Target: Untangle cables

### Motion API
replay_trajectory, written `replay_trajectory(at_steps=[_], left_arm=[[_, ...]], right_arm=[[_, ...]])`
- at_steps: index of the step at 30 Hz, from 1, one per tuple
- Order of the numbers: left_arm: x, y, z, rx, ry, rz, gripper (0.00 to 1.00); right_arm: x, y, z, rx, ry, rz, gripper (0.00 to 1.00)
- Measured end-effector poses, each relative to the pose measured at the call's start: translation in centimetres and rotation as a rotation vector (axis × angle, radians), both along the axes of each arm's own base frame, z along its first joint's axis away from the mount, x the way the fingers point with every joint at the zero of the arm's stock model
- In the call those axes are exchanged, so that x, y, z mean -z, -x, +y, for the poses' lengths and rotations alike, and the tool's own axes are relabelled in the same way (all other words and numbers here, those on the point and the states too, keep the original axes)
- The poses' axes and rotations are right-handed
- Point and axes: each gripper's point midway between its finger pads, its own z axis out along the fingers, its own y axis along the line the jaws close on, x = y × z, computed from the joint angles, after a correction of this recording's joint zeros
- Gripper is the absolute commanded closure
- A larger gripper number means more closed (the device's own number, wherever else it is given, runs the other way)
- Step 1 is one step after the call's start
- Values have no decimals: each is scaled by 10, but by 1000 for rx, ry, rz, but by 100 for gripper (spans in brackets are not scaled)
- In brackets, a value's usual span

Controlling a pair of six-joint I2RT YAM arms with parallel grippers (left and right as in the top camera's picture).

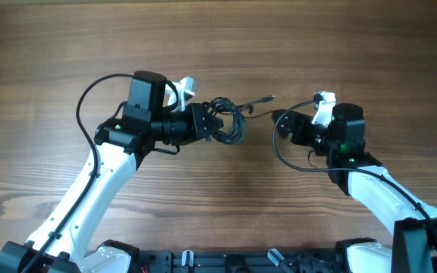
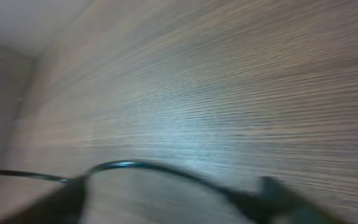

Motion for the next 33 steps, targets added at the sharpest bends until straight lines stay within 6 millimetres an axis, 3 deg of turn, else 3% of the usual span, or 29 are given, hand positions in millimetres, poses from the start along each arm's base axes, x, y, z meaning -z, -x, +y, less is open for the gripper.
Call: replay_trajectory(at_steps=[4,9,11,14,16,18,20,23,25,27,28,30,33], left_arm=[[17,-4,15,13,-137,-80,96],[32,-18,38,-70,-294,-124,96],[30,-25,40,-86,-311,-159,96],[23,-35,30,-89,-332,-246,96],[28,-34,29,-104,-414,-271,96],[36,-38,44,-169,-567,-300,96],[39,-46,76,-280,-740,-327,96],[25,-56,120,-466,-928,-377,96],[17,-58,132,-580,-922,-371,96],[14,-65,118,-541,-828,-383,96],[16,-64,92,-370,-746,-414,96],[22,-36,42,17,-605,-472,96],[26,-2,12,331,-496,-542,96]], right_arm=[[-13,14,15,-124,-144,22,0],[-45,19,-7,-133,-432,83,0],[-60,21,-5,-149,-534,116,0],[-63,31,17,-168,-620,238,0],[-49,23,19,-102,-549,230,0],[-25,10,0,38,-422,212,0],[-11,-3,-26,160,-304,166,0],[-13,-26,-81,346,-189,48,0],[-20,-32,-90,367,-169,-3,1],[-40,-35,-76,242,-175,-110,4],[-65,-32,-55,62,-171,-247,4],[-90,-17,-30,-155,-191,-378,6],[-110,15,2,-426,-246,-472,10]])
